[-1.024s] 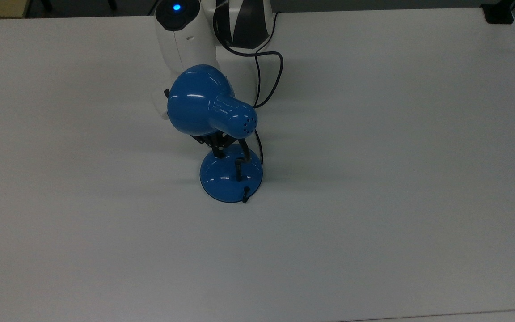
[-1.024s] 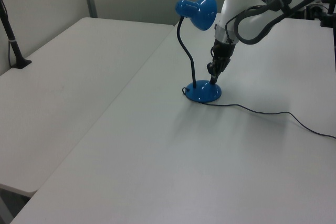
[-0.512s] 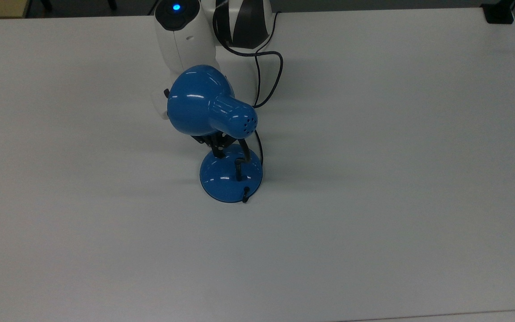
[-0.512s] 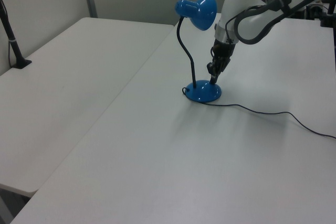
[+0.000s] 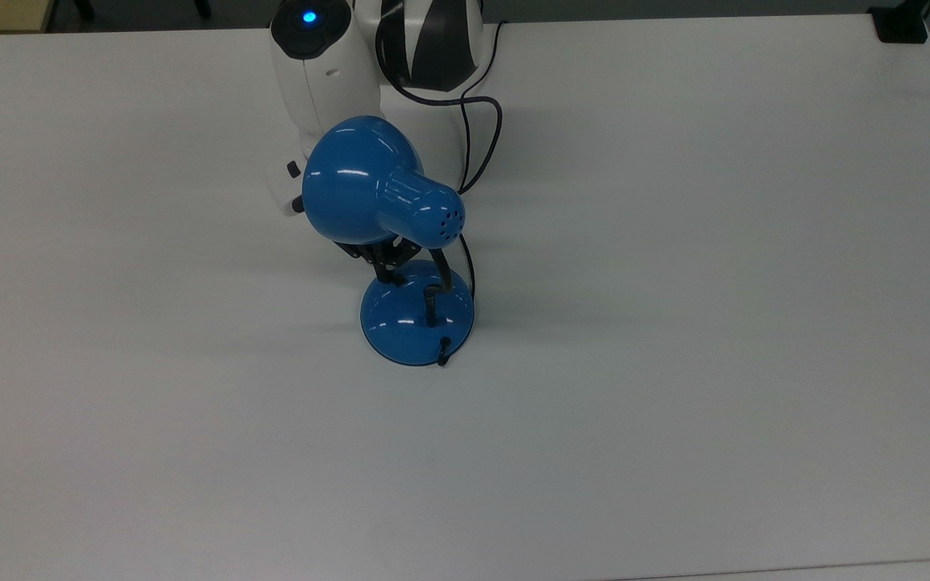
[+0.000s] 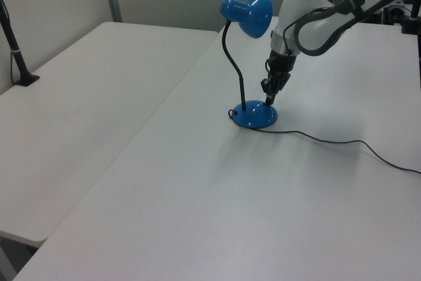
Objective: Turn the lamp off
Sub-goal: 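Press the switch on the lamp base with the gripper fingertips, then lift the gripper up and away from the lamp base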
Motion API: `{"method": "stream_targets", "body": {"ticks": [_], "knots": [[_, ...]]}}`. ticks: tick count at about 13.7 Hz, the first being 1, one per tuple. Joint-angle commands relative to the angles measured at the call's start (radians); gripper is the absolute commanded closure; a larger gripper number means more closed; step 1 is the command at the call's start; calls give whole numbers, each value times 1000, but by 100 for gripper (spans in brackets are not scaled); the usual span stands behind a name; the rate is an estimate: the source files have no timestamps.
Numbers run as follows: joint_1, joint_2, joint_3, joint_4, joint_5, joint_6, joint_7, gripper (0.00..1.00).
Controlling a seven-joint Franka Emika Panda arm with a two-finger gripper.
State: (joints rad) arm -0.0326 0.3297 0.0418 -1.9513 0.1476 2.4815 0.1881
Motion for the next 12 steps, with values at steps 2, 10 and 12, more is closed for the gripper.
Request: {"method": "stream_targets", "body": {"ticks": [2, 10, 12], "knots": [[-7, 0, -6, -31, 6, -21, 2, 100], [-92, -224, -11, 95, -74, -670, -153, 65], [-92, -239, -11, 179, -85, -777, -151, 11]]}}
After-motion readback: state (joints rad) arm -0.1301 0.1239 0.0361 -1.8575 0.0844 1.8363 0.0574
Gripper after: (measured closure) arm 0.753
